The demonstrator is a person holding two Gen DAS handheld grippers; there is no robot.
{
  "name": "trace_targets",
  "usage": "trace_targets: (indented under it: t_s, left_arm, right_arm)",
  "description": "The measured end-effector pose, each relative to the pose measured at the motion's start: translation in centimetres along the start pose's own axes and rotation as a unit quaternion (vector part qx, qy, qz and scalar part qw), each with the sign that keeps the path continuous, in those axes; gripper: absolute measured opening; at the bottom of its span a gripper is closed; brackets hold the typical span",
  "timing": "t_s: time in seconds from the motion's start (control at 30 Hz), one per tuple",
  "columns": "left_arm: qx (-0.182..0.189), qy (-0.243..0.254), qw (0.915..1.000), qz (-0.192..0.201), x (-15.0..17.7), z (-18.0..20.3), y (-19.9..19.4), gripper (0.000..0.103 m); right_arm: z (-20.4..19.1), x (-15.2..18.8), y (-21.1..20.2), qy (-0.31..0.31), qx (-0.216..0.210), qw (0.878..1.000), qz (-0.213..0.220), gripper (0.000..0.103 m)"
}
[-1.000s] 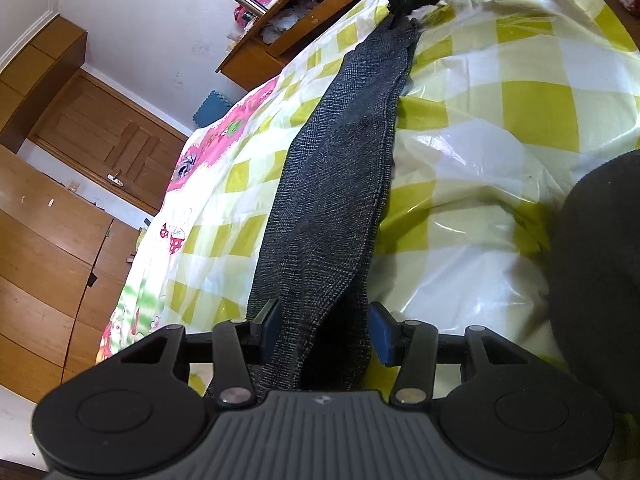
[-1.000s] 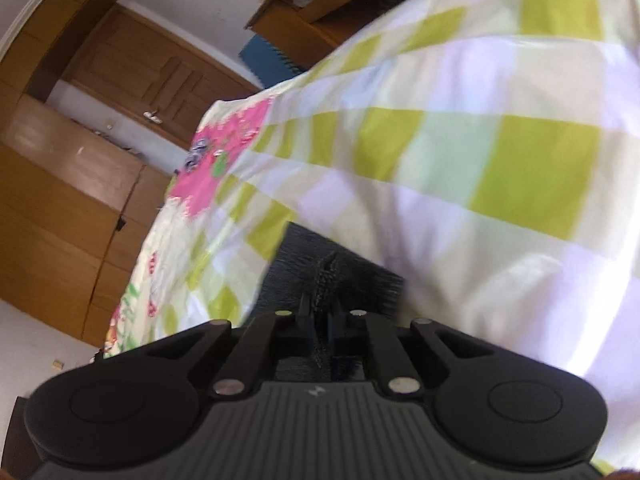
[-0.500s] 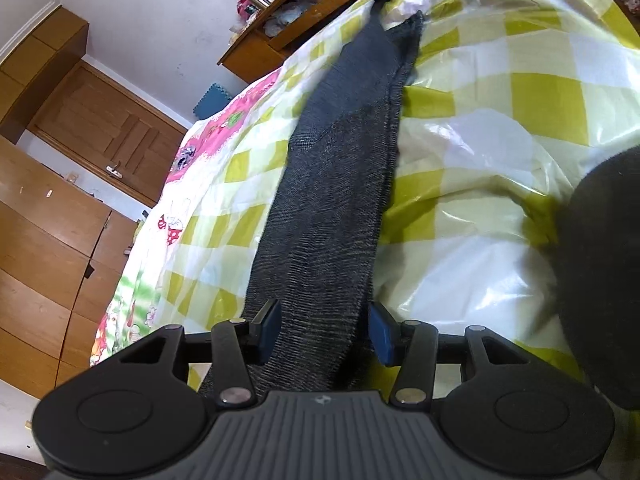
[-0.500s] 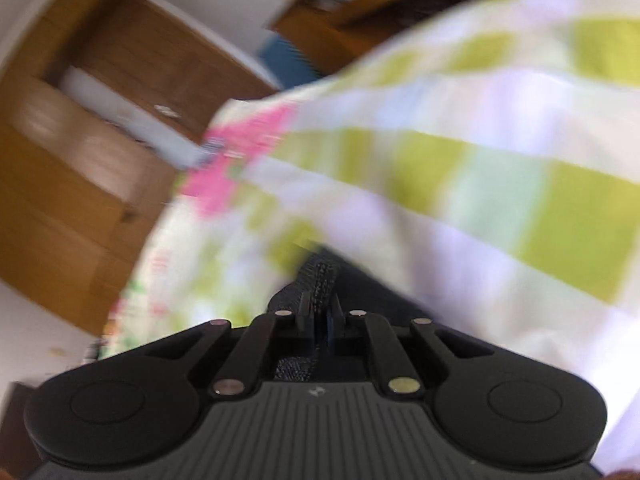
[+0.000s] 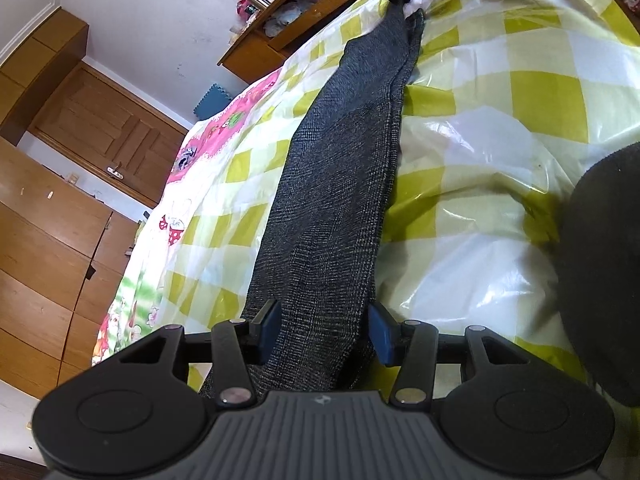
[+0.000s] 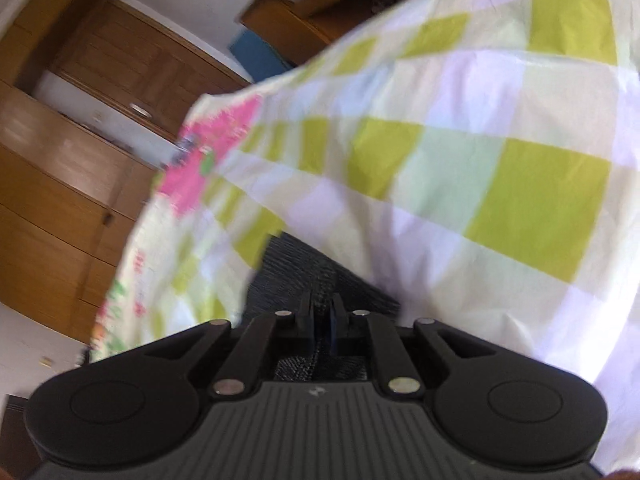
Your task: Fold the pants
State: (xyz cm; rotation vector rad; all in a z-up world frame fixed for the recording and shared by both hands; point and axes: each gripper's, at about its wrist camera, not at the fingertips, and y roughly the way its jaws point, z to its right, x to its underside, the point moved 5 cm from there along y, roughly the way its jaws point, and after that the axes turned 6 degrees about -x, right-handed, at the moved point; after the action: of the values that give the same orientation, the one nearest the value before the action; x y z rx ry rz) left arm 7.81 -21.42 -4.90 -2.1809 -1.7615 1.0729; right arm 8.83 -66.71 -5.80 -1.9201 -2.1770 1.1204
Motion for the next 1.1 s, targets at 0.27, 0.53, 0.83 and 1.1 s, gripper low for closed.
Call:
trace_targets:
  t_s: [0.27, 0.53, 0.83, 1.1]
  left_arm:
    - [0.0, -0.007, 1.0, 0.006, 0.2, -0.1, -0.3, 0.061]
    - [0.001, -0.037, 0.9991, 0.022, -1.2, 0.1, 0.0, 0.061]
    - [0.015, -0.044, 0.9988, 0.018, -2.3, 0.6, 1.7, 0.061]
    - [0.026, -0.069, 0.9972, -0.014, -0.7, -0.9, 2.8, 0.06]
  right_arm:
    - [0.6, 0.7, -1.7, 0.009, -0.014, 1.0, -0.003, 0.026]
    - [-0.4, 1.7, -0.4, 0.007, -0.038, 0.999, -0.036, 0.036]
    - [1.2, 1.0, -0.5, 0.013, -0.017, 0.999, -0.029, 0.004]
    - [1.0, 1.4, -1.5, 0.009, -0.037, 0.998, -0.041, 0.011]
